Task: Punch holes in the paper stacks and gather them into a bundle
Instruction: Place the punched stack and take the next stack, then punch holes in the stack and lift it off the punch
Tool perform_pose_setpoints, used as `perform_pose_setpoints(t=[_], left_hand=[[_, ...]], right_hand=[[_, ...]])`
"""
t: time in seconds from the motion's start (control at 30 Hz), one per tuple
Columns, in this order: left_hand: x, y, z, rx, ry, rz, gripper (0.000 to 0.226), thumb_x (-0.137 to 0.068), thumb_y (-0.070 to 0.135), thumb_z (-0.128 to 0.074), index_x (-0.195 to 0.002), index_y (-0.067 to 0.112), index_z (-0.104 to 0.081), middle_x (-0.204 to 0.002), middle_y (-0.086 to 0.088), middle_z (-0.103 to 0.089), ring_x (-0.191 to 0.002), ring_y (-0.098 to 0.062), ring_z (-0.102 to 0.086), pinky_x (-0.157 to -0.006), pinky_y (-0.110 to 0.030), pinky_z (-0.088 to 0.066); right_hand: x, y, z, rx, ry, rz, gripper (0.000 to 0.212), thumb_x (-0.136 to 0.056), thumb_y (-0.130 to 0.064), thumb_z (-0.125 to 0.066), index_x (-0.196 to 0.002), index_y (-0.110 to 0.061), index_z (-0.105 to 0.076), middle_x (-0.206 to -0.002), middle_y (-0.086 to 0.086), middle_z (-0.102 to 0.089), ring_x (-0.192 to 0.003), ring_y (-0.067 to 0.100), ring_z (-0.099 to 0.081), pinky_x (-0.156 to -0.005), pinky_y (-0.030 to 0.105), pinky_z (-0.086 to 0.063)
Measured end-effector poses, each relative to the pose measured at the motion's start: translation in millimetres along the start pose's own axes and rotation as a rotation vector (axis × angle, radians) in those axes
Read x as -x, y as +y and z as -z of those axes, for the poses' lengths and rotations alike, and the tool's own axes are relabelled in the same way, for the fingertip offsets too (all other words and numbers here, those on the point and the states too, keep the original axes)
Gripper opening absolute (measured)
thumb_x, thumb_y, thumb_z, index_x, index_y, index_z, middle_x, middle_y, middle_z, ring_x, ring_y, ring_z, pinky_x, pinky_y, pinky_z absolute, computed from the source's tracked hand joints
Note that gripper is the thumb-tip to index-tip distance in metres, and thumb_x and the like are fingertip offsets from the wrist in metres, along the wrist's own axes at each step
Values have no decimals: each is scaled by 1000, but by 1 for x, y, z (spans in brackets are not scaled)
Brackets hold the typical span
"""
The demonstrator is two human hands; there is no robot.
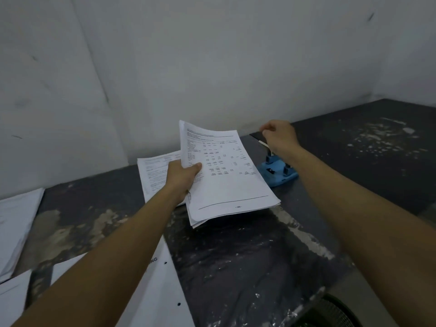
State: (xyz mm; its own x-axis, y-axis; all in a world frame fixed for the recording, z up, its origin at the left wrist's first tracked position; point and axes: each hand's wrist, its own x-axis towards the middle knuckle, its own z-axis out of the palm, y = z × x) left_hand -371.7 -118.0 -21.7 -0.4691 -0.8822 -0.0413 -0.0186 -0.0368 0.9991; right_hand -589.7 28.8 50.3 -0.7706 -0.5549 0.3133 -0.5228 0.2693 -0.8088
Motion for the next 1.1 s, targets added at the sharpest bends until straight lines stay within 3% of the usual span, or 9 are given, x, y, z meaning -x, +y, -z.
perform_pose_setpoints(t=[0.13,0.3,0.37,0.47,0.57,0.7,0.77,0.93,1.1], left_hand=[[-9,-18,-32,-9,1,49,28,-89,9,-74,-116,7,-68,-107,-7,-72,-90,-23,-71,-77,-38,-60],[-14,-35,-66,-52,38,84,32,-90,11,-72,-121,7,-66,-107,-4,-70,-88,-23,-69,-71,-35,-59],[-16,-39,-76,-62,39,98,33,-90,12,-72,-121,6,-65,-111,-7,-70,-87,-22,-69,-70,-34,-59],[-17,-42,-88,-71,42,116,31,-90,11,-72,-120,6,-65,-112,-8,-71,-86,-22,-70,-67,-35,-60],[-18,-44,-96,-79,56,129,31,-90,12,-72,-119,8,-64,-111,-8,-71,-86,-23,-70,-65,-33,-59],[-17,-46,-103,-82,78,129,33,-89,12,-72,-121,7,-64,-114,-8,-71,-91,-25,-70,-76,-41,-61],[-16,-47,-106,-71,79,124,30,-89,12,-71,-118,9,-65,-112,-6,-70,-89,-25,-70,-74,-40,-61],[-12,-49,-113,-51,80,115,16,-89,12,-71,-100,18,-63,-101,-2,-69,-84,-22,-70,-64,-32,-58],[-8,-52,-120,-14,68,106,15,-89,11,-70,-101,17,-66,-99,-1,-70,-84,-21,-70,-69,-35,-60]], right_hand=[[-15,22,-1,101,-189,-59,29,-100,-22,-45,-114,-9,-68,-119,3,-66,-105,21,-60,-89,33,-49],[-21,36,2,116,-430,-117,47,-104,-40,-40,-145,-19,-49,-151,2,-44,-135,23,-41,-98,29,-29],[-23,38,4,141,-466,-130,48,-104,-44,-35,-143,-20,-48,-148,4,-44,-126,23,-44,-94,32,-28],[-22,38,7,184,-479,-145,39,-104,-41,-31,-126,-19,-55,-112,1,-53,-96,18,-47,-81,31,-34],[-23,39,8,209,-455,-132,40,-105,-35,-30,-122,-12,-57,-88,-2,-50,-74,12,-43,-63,28,-32],[-21,39,8,336,-490,-63,35,-107,-17,-27,-130,-6,-51,-96,6,-49,-70,10,-38,-67,26,-34],[-22,41,7,310,-464,-74,36,-106,-8,-28,-137,-5,-46,-101,7,-46,-69,8,-36,-64,23,-34],[-28,48,5,398,-491,-17,37,-107,-9,-27,-140,-9,-45,-80,-12,-36,-70,4,-36,-63,16,-30],[-25,49,6,380,-510,3,39,-108,-14,-28,-144,-12,-42,-108,2,-51,-94,16,-45,-83,30,-33]])
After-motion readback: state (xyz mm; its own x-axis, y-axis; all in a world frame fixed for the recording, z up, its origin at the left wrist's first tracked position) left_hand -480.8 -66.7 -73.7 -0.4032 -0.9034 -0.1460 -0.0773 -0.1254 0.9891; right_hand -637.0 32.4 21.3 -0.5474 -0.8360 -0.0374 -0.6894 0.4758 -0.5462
